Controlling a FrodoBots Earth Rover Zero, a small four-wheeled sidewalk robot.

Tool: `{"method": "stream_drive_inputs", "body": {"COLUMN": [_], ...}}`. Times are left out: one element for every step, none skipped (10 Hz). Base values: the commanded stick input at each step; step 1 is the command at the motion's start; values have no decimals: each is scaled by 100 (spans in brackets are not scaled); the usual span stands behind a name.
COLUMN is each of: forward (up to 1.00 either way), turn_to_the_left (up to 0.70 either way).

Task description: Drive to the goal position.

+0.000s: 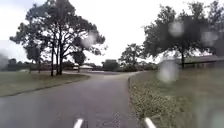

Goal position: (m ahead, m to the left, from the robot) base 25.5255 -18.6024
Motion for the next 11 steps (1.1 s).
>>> {"method": "stream_drive_inputs", "body": {"forward": [85, 85, 85, 85, 85, 85, 85, 85, 85, 85, 85], "turn_to_the_left": [34, 10, 0, 0, 0, 0, 0, 0, 0, 0, 0]}}
